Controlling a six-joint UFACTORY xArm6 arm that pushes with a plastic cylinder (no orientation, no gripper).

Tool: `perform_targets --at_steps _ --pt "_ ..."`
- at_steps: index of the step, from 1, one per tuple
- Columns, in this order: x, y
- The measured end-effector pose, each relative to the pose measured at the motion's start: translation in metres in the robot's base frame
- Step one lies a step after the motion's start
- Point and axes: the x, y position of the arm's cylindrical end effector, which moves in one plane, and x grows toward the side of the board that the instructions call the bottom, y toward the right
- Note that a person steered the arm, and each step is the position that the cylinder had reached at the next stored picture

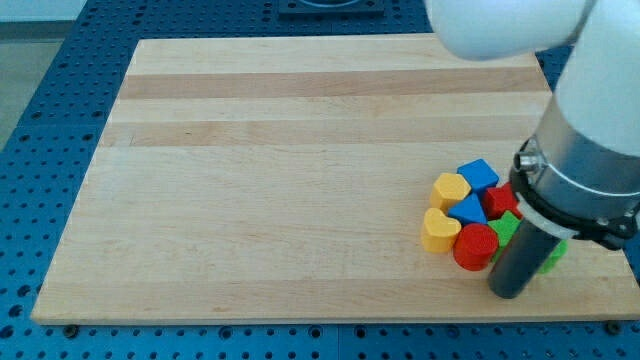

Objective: Separate the yellow heart from the group of blocks

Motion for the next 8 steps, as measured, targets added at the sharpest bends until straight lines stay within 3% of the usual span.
perform_targets --at_steps 4,8 --pt "-0.008 -0.006" --pt "-0.036 -0.073"
